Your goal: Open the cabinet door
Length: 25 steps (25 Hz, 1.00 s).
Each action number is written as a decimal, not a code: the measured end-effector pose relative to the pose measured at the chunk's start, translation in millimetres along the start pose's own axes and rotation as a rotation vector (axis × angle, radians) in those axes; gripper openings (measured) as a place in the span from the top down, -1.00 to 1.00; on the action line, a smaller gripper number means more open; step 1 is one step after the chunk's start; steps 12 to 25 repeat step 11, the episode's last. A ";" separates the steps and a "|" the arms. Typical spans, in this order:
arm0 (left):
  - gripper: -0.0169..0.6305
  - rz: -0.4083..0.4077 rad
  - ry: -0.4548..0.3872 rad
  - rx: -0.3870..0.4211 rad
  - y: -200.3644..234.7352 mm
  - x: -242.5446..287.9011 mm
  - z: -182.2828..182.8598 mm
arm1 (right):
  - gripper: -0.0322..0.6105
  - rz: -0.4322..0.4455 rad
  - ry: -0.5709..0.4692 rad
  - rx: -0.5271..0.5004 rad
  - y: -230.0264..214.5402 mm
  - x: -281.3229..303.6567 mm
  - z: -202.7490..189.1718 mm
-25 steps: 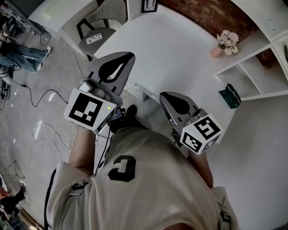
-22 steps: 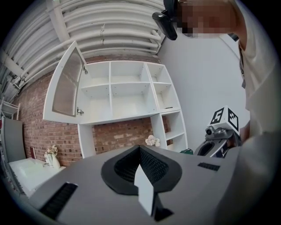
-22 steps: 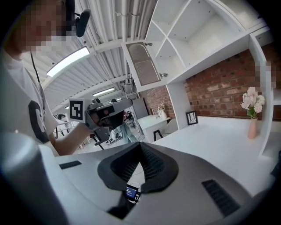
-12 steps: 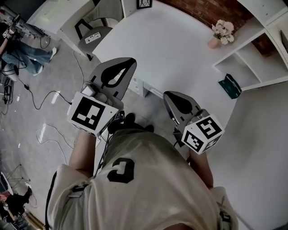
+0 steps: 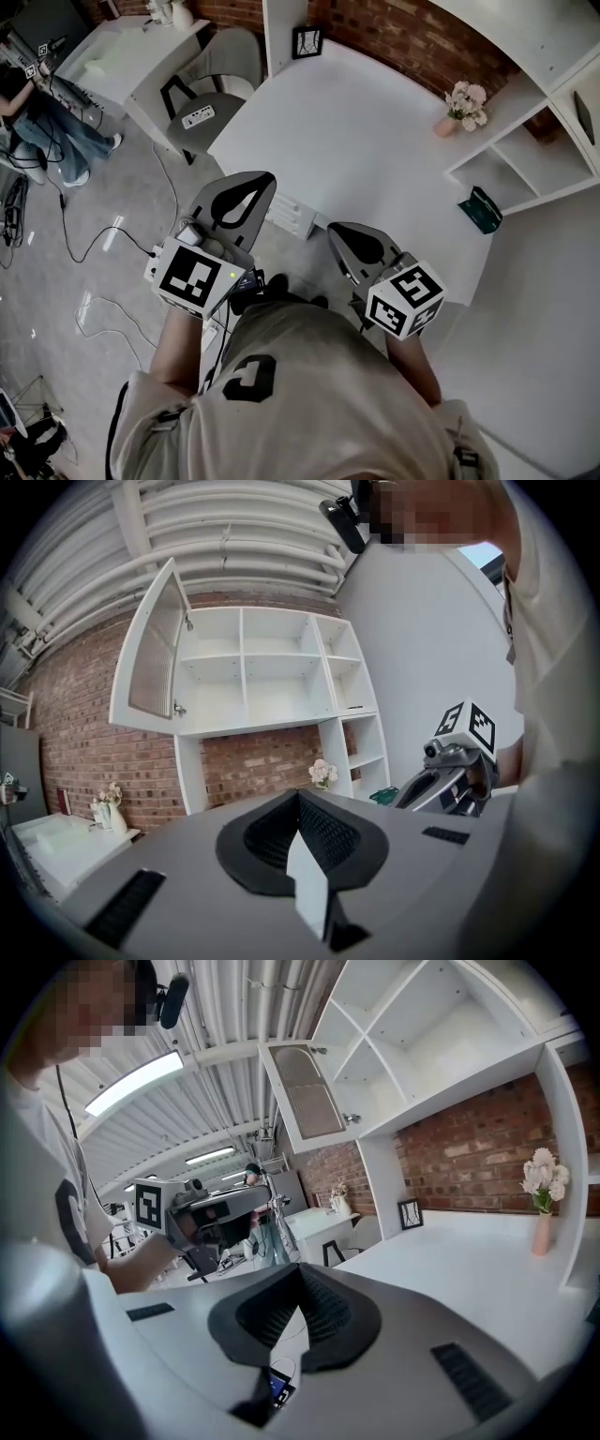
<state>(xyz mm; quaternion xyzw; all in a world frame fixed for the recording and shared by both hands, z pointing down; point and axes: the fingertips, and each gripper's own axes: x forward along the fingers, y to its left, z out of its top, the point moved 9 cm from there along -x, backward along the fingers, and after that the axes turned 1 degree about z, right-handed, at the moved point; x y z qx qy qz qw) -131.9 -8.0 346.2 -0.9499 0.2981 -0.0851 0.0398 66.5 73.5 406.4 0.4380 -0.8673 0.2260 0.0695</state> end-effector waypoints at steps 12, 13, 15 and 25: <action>0.90 -0.003 -0.008 0.026 58.2 -33.0 -22.9 | 0.83 0.014 0.014 -0.040 31.5 63.5 8.2; 0.90 -0.003 -0.008 0.026 58.2 -33.0 -22.9 | 0.83 0.014 0.014 -0.040 31.5 63.5 8.2; 0.90 -0.003 -0.008 0.026 58.2 -33.0 -22.9 | 0.83 0.014 0.014 -0.040 31.5 63.5 8.2; 0.90 -0.003 -0.008 0.026 58.2 -33.0 -22.9 | 0.83 0.014 0.014 -0.040 31.5 63.5 8.2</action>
